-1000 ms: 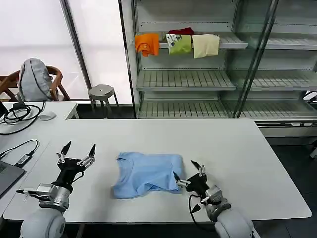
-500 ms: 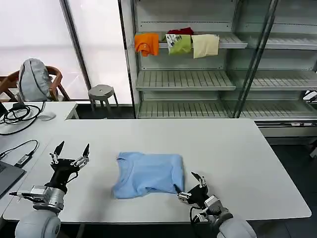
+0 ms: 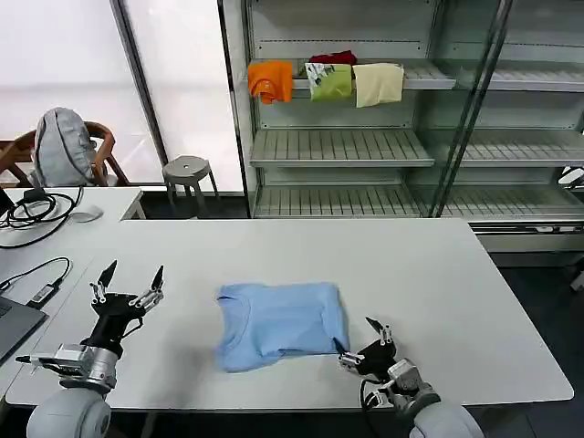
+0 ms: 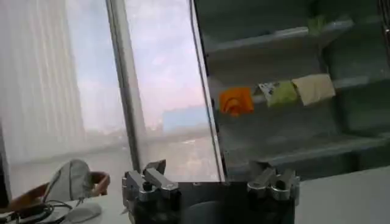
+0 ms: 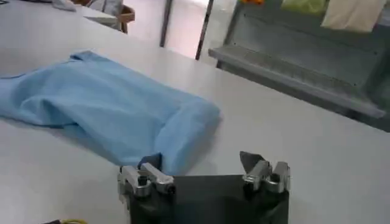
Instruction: Fold and organize the clothes.
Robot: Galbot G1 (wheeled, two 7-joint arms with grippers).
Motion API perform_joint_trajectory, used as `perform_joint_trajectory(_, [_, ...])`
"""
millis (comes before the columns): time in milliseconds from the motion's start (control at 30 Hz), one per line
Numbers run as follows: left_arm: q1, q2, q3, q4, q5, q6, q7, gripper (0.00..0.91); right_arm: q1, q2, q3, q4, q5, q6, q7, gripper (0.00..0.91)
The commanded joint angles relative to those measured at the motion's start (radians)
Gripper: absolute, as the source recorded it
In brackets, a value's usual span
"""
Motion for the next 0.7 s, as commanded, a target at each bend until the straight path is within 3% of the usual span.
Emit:
perform_joint_trajectory(33, [0.016, 0.006, -0.015, -0.009, 0.000, -0.006, 0.001, 0.907, 0.009, 0.005, 0.034, 0.011, 0.044, -0.018, 0.016, 0.907])
perform_joint_trajectory(267, [0.026, 0.012, -0.014, -0.026, 0.010, -0.044, 0.012, 0.907, 0.010, 0.013, 0.063, 0.107, 0.122, 0.035, 0.021, 0.907])
perform_joint_trajectory(400, [0.037, 0.014, -0.014, -0.038, 0.063, -0.104, 0.031, 0.907, 0.088, 0.042, 0.072, 0.080, 0.117, 0.101, 0.137, 0.907])
perform_joint_trajectory(433, [0.038, 0.014, -0.010, -0.039, 0.088, -0.133, 0.032, 0.907, 0.109, 0.050, 0.073, 0.059, 0.115, 0.104, 0.144, 0.907])
perform_joint_trajectory(567, [0.032, 0.012, 0.012, -0.033, 0.155, -0.173, 0.031, 0.907, 0.176, 0.079, 0.070, -0.032, 0.051, 0.183, 0.125, 0.907])
perform_joint_trajectory(700, [0.032, 0.002, 0.034, -0.038, 0.170, -0.179, 0.032, 0.907, 0.228, 0.075, 0.075, -0.062, 0.054, 0.218, 0.099, 0.907])
